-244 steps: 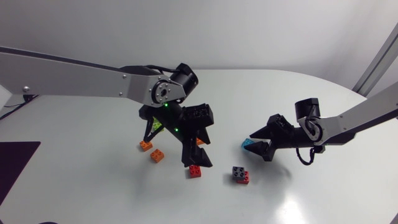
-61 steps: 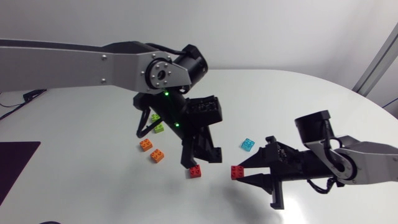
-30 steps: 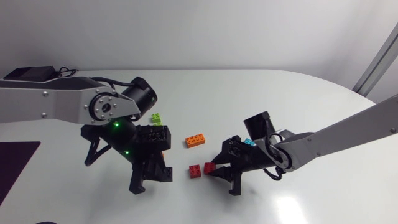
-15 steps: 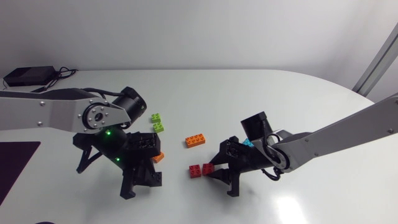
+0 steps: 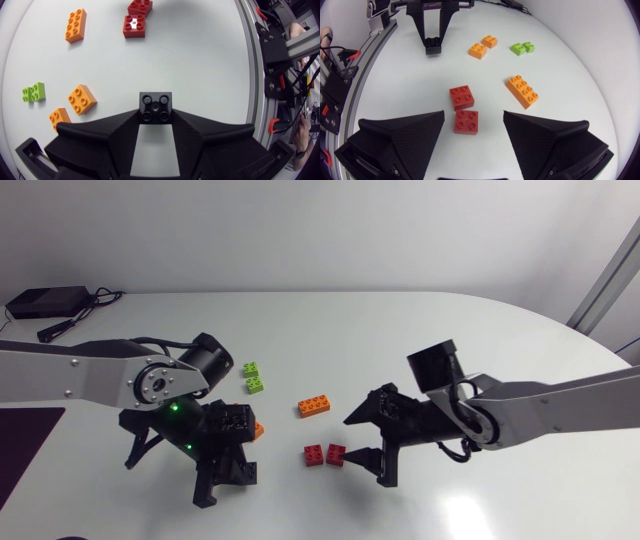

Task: Separate the duplo bricks

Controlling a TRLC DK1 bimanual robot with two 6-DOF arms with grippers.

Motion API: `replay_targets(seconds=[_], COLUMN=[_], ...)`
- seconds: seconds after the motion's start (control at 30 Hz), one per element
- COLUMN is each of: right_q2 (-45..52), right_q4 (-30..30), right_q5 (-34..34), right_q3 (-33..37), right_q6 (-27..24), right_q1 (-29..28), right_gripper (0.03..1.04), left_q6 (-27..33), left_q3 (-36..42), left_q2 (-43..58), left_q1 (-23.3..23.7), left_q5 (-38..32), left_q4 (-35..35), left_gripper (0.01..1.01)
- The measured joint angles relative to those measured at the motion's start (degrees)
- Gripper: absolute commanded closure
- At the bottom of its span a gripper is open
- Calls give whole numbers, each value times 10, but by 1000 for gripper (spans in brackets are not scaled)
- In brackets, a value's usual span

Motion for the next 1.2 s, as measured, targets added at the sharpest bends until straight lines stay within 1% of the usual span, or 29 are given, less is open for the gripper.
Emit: replay_targets(seconds=[0.17,0.27,0.37,0.4,0.43,0.47,0.5,0.57,0.67,0.87,0.93,1.07,1.2], right_q2=[-57,-83,-103,-108,-112,-115,-117,-118,-121,-123,-123,-124,-124], right_q4=[-19,-31,-36,-39,-41,-42,-43,-44,-45,-46,-45,-46,-46], right_q5=[-1,-4,-5,-6,-6,-6,-6,-7,-10,-13,-15,-15,-15], right_q3=[-11,-22,-32,-34,-37,-38,-40,-41,-43,-44,-45,-48,-50], right_q6=[0,0,0,0,0,0,0,0,0,0,0,0,0], right_q1=[-11,-14,-17,-17,-17,-17,-17,-17,-17,-17,-17,-20,-24], right_gripper=[169,169,169,169,169,169,169,169,169,170,170,170,170], left_q6=[0,0,0,0,0,0,0,0,0,0,0,-2,-7], left_q3=[-2,-10,-20,-22,-24,-27,-30,-35,-38,-16,0,24,43], left_q2=[27,45,50,50,50,50,50,50,43,9,9,15,42], left_q1=[0,0,0,0,0,0,0,2,10,30,33,33,31], left_q5=[-14,-22,-30,-30,-31,-35,-41,-47,-49,-49,-49,-49,-49], left_q4=[37,62,97,103,108,113,116,115,111,105,105,105,121], left_gripper=[733,702,628,569,475,348,243,151,61,54,75,225,413])
